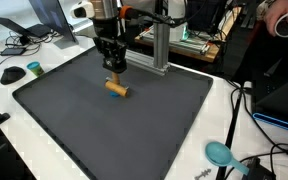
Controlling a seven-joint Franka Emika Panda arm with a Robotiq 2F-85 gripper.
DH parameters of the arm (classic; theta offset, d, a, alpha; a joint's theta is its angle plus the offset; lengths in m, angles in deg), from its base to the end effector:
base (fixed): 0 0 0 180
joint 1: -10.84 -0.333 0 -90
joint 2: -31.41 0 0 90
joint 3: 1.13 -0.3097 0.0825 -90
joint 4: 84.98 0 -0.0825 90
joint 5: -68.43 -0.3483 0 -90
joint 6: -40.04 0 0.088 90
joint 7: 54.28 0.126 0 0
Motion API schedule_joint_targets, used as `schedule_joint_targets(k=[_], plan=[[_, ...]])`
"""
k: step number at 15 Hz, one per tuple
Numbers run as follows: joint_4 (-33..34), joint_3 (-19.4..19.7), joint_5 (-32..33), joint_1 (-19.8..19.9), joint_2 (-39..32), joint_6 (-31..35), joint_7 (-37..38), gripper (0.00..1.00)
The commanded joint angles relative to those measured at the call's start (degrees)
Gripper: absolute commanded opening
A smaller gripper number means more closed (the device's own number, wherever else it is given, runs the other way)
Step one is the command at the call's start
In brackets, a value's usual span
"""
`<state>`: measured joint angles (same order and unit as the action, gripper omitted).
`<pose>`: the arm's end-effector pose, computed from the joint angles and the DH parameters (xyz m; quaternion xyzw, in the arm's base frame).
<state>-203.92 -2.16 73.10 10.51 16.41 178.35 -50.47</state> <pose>0.5652 0.0117 0.3096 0.9989 0.0076 0.0393 0.0242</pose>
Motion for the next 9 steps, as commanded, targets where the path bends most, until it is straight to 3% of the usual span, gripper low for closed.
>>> schedule_joint_targets(k=[1, 9], plan=[[-0.2, -0.26, -2.19, -0.16, -4.36, -2.4, -1.6, 0.22], [0.62, -0.05, -1.84, -0.27, -4.65, -3.73, -1.0, 0.22]])
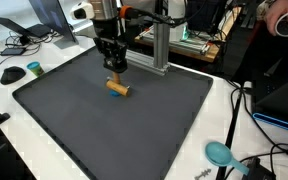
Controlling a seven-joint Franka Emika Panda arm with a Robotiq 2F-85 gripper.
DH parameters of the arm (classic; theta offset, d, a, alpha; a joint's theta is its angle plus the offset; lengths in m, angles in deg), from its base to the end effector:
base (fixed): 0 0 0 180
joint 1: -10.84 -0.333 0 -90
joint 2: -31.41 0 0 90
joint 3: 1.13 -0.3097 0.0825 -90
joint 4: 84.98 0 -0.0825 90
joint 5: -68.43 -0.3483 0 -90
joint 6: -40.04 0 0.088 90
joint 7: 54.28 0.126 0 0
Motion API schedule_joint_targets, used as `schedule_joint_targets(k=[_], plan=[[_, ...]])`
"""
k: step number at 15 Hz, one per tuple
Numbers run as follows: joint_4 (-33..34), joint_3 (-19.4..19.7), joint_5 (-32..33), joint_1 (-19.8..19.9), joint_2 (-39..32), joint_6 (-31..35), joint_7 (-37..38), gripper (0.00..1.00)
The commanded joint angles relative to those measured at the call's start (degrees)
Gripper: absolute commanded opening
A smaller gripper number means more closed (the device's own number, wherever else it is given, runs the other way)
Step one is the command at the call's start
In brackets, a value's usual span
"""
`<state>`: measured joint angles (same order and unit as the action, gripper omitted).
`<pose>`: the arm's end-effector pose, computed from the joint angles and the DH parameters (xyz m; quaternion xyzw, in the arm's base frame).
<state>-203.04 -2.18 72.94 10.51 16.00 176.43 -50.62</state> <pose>0.5656 0.0115 0.3086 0.9993 0.0075 0.0266 0.0243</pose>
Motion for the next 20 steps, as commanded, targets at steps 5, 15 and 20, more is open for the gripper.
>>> schedule_joint_targets(k=[5, 15, 20], plan=[[-0.21, 0.07, -1.32, -0.34, -4.16, -1.22, -0.6, 0.22], [0.06, -0.25, -1.84, -0.16, -3.93, -2.43, -1.74, 0.22], [0.04, -0.21, -1.73, -0.15, -3.86, -2.61, -2.0, 0.22]])
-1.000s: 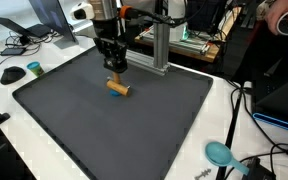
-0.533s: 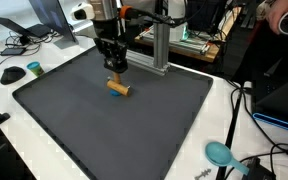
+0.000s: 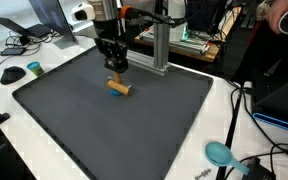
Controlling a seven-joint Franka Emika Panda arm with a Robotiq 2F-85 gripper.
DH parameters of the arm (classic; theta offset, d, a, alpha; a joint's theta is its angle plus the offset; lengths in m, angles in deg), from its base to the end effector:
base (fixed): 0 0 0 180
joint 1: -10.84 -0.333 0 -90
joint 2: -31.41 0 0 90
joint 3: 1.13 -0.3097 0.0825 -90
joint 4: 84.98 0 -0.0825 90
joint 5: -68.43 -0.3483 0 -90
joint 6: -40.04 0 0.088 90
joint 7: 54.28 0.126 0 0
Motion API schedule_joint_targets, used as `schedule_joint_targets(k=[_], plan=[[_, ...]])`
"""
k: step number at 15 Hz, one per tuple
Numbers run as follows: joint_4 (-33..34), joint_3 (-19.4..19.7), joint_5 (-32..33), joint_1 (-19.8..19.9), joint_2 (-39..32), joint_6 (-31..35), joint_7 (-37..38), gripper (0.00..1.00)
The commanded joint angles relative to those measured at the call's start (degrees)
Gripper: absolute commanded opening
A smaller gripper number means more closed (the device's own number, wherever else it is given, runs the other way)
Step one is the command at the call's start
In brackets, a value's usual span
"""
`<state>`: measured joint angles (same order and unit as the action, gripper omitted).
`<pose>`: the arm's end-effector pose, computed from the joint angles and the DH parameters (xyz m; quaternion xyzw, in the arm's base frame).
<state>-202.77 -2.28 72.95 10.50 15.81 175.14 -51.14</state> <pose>0.5642 0.0123 0.3066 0.9995 0.0127 0.0160 0.0249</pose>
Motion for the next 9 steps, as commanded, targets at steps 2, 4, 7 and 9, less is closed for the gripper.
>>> schedule_joint_targets(k=[2, 4, 7, 9], plan=[[-0.18, -0.08, -1.58, -0.18, -3.7, -1.48, -1.5, 0.22], [-0.16, -0.09, -1.57, -0.18, -3.71, -1.57, -1.6, 0.22], [-0.15, -0.09, -1.54, -0.17, -3.69, -1.75, -1.72, 0.22], [-0.14, -0.14, -1.61, -0.15, -3.65, -1.93, -1.95, 0.22]])
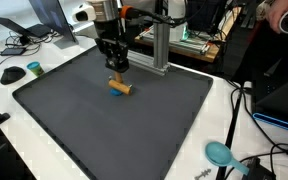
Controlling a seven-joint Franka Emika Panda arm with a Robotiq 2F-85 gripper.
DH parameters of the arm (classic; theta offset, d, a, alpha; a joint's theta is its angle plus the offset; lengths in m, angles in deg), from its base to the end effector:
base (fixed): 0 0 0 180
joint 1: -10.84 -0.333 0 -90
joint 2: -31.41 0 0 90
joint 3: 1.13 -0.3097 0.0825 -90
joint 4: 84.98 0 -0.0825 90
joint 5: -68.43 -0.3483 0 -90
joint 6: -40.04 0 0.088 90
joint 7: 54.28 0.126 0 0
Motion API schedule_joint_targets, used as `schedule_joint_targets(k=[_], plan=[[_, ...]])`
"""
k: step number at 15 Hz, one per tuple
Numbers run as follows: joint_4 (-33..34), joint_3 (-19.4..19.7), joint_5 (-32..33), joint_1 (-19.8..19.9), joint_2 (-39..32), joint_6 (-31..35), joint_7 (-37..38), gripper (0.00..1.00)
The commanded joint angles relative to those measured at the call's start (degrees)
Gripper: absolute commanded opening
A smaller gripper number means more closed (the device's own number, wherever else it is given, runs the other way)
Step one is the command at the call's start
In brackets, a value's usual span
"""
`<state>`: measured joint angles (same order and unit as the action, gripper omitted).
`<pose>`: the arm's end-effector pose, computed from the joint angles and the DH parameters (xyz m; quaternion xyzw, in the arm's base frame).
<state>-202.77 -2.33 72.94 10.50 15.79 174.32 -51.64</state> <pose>0.5624 0.0126 0.3051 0.9995 0.0173 0.0086 0.0253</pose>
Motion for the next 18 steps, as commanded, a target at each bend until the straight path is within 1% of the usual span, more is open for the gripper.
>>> schedule_joint_targets(k=[1, 6, 11, 14, 16, 18], plan=[[-0.14, -0.1, -1.61, -0.14, -3.59, -1.22, -1.53, 0.22], [-0.01, -0.12, -1.71, -0.01, -2.85, -3.3, -2.19, 0.22], [-0.18, 0.14, -1.16, 0.26, -0.36, -9.61, -4.08, 0.22], [-1.28, 0.5, 1.29, -0.13, 2.57, -12.56, -4.97, 0.22], [-2.57, 0.58, 3.86, -0.51, 4.81, -12.37, -5.74, 0.22], [-4.12, 0.7, 9.36, -1.2, 7.11, -10.41, -6.56, 0.22]])
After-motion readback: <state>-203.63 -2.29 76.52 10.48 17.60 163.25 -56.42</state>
